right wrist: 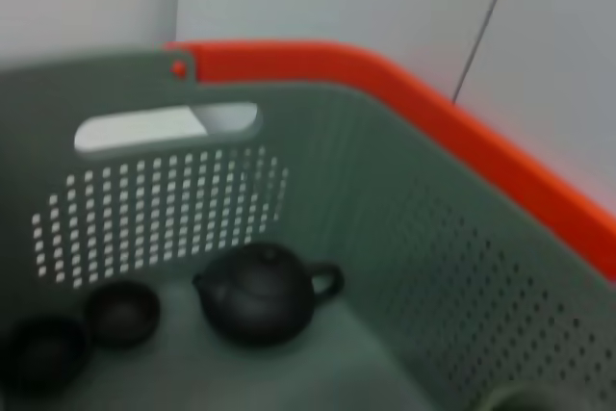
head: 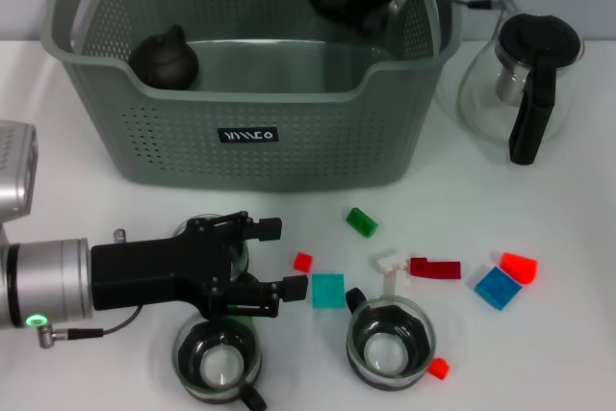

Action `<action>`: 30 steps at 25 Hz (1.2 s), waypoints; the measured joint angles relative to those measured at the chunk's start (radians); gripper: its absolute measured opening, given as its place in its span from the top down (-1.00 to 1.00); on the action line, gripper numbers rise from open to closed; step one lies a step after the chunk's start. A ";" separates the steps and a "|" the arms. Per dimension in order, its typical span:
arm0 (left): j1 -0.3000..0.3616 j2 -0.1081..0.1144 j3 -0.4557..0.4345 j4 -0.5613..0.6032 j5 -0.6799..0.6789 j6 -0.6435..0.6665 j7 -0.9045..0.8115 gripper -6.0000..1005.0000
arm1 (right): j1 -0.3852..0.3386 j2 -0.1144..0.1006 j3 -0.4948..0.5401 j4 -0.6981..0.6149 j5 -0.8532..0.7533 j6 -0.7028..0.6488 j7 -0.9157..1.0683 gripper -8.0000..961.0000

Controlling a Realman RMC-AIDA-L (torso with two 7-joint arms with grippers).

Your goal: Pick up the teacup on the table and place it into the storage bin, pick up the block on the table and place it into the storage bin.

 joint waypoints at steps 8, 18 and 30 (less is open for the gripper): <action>0.003 0.000 0.000 0.000 0.000 0.000 0.000 -0.86 | -0.035 0.014 -0.004 -0.039 -0.023 0.000 0.011 0.50; 0.007 0.002 -0.011 0.000 0.000 0.009 0.000 -0.86 | -0.295 0.040 -0.001 -0.533 0.237 -0.335 -0.016 -0.25; 0.008 0.003 -0.005 0.003 0.009 0.014 0.022 -0.86 | -0.585 0.030 -0.009 -0.712 0.236 -1.029 -0.137 -0.45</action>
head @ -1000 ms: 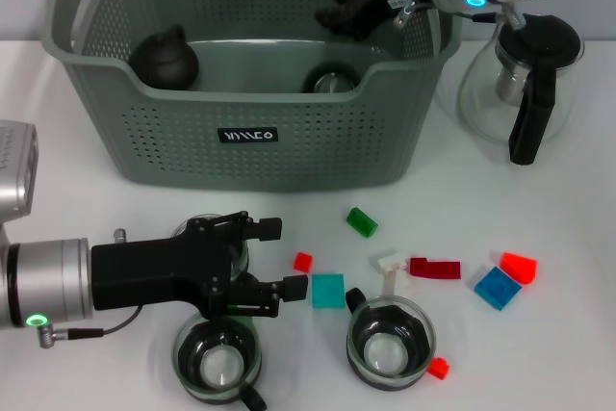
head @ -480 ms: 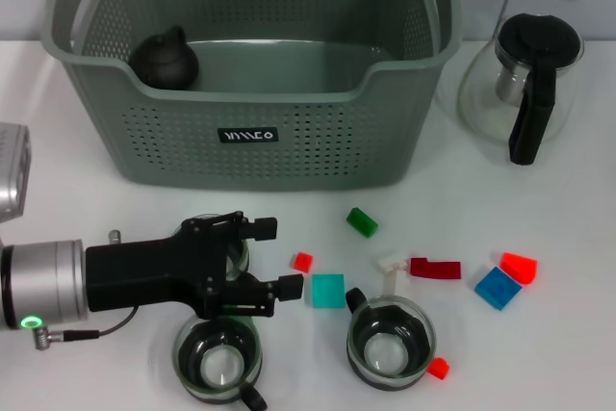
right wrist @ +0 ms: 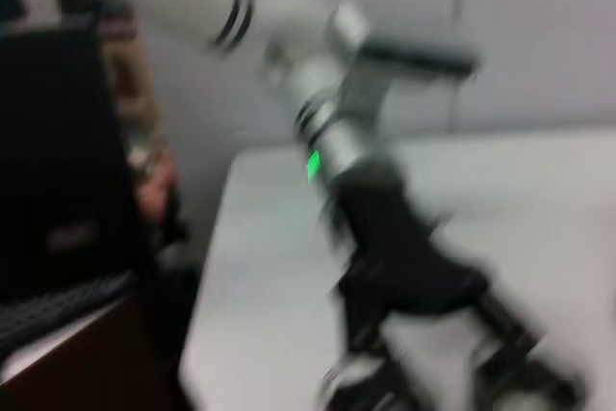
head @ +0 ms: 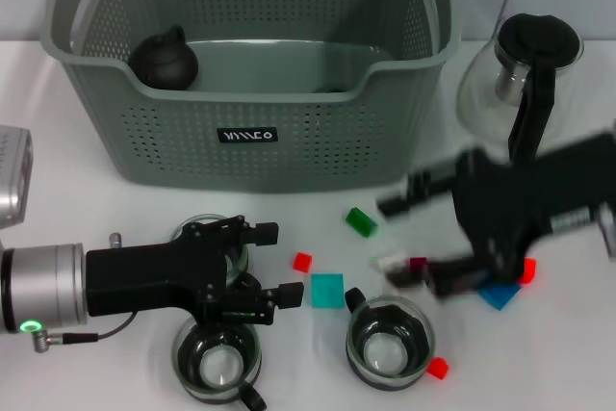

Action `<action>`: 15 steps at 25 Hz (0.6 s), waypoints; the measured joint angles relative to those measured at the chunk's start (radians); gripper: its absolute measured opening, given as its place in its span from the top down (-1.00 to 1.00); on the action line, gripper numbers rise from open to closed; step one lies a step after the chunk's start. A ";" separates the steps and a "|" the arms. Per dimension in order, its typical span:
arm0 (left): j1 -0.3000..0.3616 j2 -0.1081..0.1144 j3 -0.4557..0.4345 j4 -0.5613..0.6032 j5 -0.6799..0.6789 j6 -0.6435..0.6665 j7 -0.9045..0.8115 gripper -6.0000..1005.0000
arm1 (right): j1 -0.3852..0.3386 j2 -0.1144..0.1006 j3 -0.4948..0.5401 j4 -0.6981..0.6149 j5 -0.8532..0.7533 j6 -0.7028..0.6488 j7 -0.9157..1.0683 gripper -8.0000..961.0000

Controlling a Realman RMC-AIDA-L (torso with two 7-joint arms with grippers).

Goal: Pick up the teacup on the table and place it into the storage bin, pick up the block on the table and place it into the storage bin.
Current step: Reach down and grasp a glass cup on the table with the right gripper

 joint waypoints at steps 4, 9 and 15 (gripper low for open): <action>0.002 0.002 -0.003 0.000 0.000 0.000 0.001 -0.86 | -0.002 0.014 -0.068 0.022 -0.121 -0.028 0.013 -0.44; 0.005 0.004 -0.006 0.004 0.000 -0.009 0.000 -0.86 | 0.010 0.015 -0.165 0.059 -0.186 0.036 0.022 -0.44; 0.006 0.005 -0.006 0.003 0.000 -0.017 0.000 -0.86 | 0.040 0.016 -0.306 0.085 -0.247 0.119 0.072 -0.44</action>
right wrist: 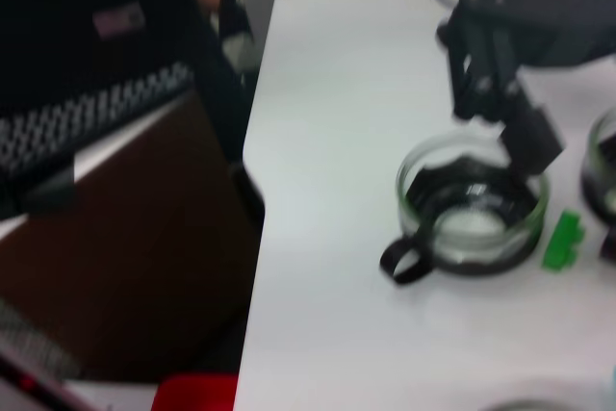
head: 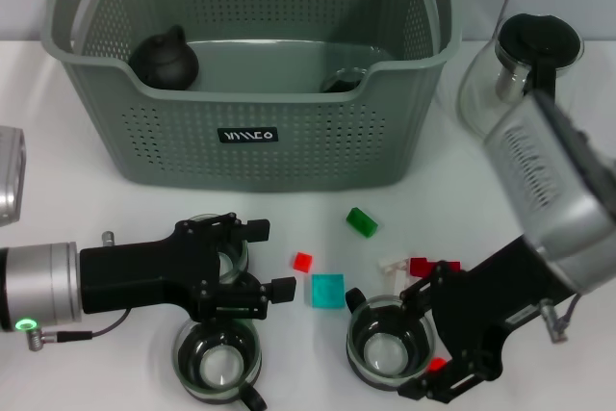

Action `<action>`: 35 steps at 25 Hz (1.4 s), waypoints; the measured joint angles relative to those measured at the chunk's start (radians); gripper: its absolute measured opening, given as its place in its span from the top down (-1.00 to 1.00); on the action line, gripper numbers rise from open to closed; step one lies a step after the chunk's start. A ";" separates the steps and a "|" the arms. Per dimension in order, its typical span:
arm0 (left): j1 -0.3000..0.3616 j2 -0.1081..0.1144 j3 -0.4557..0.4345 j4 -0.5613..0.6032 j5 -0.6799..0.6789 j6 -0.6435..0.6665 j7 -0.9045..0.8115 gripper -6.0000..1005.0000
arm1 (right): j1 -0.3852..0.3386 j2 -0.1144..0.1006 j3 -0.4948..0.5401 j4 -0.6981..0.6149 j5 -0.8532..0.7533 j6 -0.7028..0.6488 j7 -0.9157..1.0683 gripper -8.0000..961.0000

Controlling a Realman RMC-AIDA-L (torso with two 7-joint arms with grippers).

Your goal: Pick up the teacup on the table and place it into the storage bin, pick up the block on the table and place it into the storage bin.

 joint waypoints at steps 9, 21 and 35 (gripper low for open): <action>0.001 -0.003 0.000 -0.005 -0.005 -0.012 0.001 -0.86 | 0.042 0.002 -0.217 0.040 -0.064 0.160 0.104 -0.39; 0.004 -0.005 0.000 -0.006 -0.004 -0.019 0.002 -0.86 | 0.052 0.002 -0.356 0.056 -0.065 0.267 0.158 -0.16; 0.014 -0.005 0.000 -0.005 -0.006 -0.022 0.002 -0.86 | 0.037 -0.003 -0.310 0.020 -0.066 0.201 0.159 0.64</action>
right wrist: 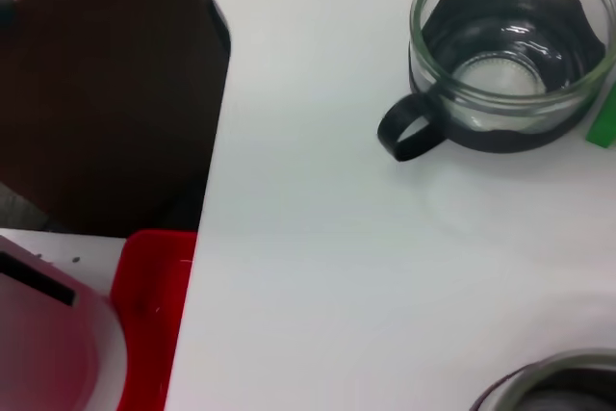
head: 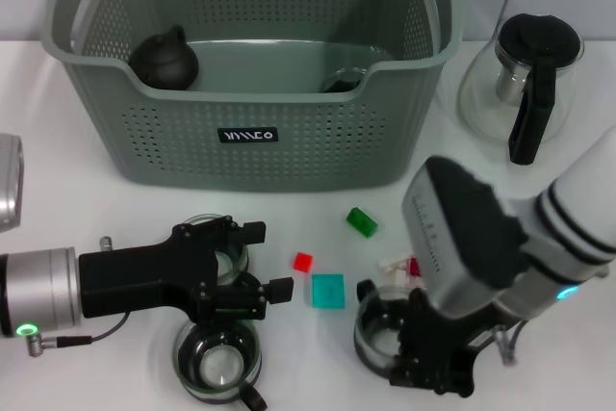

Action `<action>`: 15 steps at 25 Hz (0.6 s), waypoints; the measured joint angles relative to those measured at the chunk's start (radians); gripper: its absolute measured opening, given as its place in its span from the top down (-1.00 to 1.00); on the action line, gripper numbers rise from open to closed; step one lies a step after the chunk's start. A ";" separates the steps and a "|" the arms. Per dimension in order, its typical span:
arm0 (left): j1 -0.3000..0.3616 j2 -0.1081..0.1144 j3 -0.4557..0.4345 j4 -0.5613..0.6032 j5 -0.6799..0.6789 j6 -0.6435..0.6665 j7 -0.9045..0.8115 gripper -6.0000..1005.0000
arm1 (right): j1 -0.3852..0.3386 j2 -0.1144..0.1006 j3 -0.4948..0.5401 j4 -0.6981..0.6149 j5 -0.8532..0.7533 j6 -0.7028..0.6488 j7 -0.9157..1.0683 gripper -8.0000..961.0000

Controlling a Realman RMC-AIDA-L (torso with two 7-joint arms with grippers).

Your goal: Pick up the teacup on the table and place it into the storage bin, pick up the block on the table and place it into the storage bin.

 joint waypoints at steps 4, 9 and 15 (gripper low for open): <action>0.001 -0.001 0.000 0.002 -0.001 0.000 0.000 -0.86 | -0.032 -0.008 0.134 -0.107 -0.004 -0.109 0.000 0.80; 0.000 -0.001 0.000 0.004 -0.001 0.000 0.000 -0.86 | -0.033 -0.003 0.415 -0.330 0.005 -0.328 0.010 0.83; -0.001 -0.002 0.000 0.005 -0.001 -0.001 0.000 -0.86 | 0.109 -0.004 0.664 -0.404 0.183 -0.366 0.076 0.85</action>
